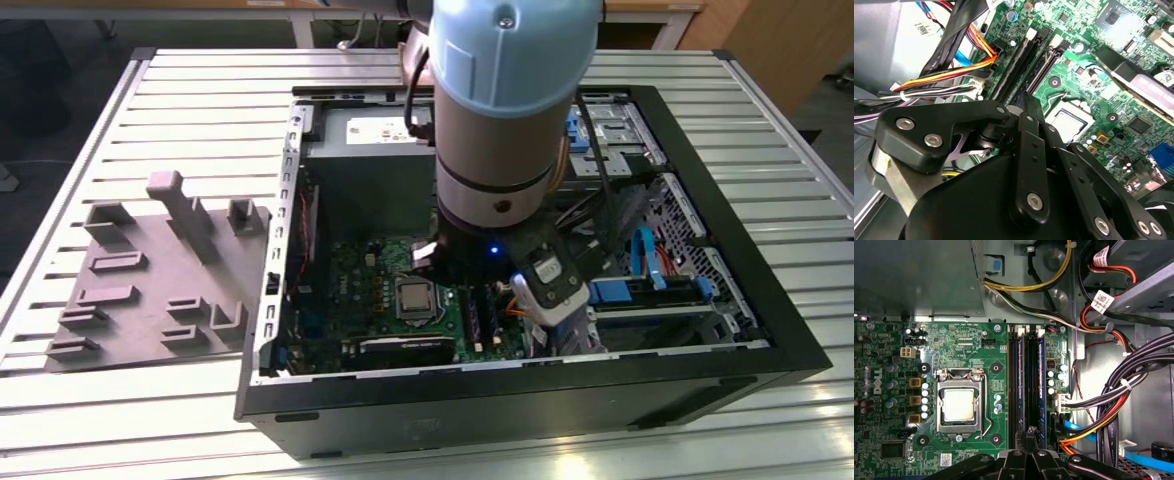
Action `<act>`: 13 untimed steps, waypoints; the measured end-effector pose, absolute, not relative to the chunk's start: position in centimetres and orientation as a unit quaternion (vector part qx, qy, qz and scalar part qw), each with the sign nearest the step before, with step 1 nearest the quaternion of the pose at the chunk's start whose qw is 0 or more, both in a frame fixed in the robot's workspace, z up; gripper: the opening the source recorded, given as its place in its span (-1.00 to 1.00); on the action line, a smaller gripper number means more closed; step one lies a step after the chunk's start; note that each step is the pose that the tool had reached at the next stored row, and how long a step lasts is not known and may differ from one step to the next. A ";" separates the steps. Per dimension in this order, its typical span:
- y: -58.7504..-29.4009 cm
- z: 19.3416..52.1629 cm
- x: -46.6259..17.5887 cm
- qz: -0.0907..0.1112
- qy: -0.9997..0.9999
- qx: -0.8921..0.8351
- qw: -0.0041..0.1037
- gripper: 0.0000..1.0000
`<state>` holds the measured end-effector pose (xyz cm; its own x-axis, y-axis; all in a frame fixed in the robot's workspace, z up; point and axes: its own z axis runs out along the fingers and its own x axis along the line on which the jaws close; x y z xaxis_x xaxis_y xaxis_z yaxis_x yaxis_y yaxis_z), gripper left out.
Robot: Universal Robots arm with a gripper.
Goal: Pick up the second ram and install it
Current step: 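Press down the second ram until it locks into place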
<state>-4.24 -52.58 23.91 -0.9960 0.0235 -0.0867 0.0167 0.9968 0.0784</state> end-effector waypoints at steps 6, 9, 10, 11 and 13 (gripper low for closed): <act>-52.8 23.9 -4.2 0.039 0.998 0.010 0.044 -0.79; -52.9 23.9 -4.2 0.039 0.998 0.010 0.044 -0.79; -53.0 23.9 -4.2 0.039 0.998 0.010 0.044 -0.79; -53.0 23.9 -4.2 0.039 0.998 0.010 0.044 -0.79; -53.0 23.9 -4.2 0.039 0.998 0.010 0.044 -0.79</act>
<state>-4.24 -53.03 23.86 -0.9960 0.0235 -0.0868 0.0167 0.9968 0.0787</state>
